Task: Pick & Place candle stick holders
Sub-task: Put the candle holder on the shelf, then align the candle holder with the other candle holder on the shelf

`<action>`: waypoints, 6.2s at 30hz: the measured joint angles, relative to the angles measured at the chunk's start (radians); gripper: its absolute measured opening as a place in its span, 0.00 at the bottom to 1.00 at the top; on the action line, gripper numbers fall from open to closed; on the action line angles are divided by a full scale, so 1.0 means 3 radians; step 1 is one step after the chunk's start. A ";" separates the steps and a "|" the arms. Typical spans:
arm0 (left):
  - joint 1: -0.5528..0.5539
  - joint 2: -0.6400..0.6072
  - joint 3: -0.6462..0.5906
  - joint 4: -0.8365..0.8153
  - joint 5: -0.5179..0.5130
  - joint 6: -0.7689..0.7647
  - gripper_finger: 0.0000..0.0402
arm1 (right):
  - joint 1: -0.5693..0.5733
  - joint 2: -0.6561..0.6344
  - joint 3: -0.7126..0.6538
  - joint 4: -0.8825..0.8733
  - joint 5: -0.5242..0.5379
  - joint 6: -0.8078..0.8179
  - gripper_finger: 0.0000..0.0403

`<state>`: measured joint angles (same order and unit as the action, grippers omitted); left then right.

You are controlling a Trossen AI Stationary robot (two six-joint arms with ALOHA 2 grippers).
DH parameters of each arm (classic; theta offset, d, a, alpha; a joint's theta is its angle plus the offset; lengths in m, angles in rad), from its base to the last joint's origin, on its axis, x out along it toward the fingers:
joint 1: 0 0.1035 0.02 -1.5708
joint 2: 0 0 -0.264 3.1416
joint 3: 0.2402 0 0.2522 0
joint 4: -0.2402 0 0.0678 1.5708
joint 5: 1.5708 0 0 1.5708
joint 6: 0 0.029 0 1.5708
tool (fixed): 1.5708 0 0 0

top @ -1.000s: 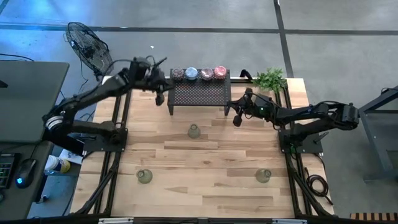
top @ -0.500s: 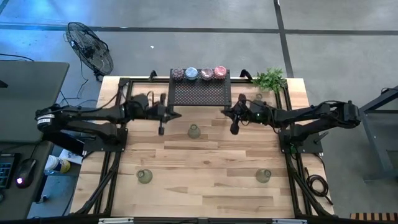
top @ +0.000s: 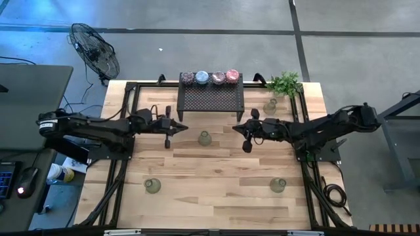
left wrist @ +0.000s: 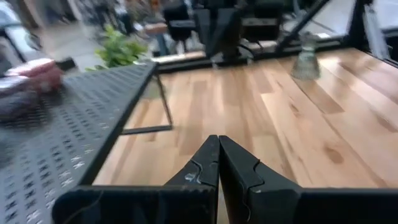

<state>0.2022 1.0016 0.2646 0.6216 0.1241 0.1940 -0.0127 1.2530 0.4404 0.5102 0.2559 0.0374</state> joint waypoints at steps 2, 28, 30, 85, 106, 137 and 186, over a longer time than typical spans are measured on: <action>0.0002 0.0000 -0.0115 0.0214 -0.0033 -0.0040 0.00 | 0.0028 0.0000 0.0000 -0.0001 -0.0002 0.0042 0.00; 0.0002 0.0000 -0.0156 0.0217 -0.0191 -0.0061 0.00 | 0.0215 0.1059 0.1004 -0.0603 -0.0022 0.0721 0.11; 0.0002 0.0000 -0.0156 0.0214 -0.0191 -0.0060 0.00 | 0.0215 0.1153 0.1121 -0.0679 0.0103 0.0800 0.18; -0.0001 0.0001 -0.0153 0.0003 -0.0088 -0.0390 0.00 | 0.0028 0.2189 0.1789 -0.0115 -0.0411 0.0129 0.40; -0.0001 0.0001 -0.0153 0.0028 -0.0032 -0.0377 0.00 | -0.0478 0.0001 0.1794 -0.1742 0.0069 0.0171 0.42; -0.0001 0.0001 -0.0153 0.0033 -0.0038 -0.0434 0.00 | -0.1750 0.0563 0.1789 -0.1587 -0.0521 -0.0216 0.42; 0.0000 0.0001 -0.0153 0.0015 -0.0028 -0.0366 0.00 | -0.1749 0.0560 0.1790 -0.1237 -0.0522 -0.0352 0.52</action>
<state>0.2023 1.0019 0.2188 0.6262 0.1158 0.0840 -0.5373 1.4209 0.9775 0.1390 0.0994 -0.0683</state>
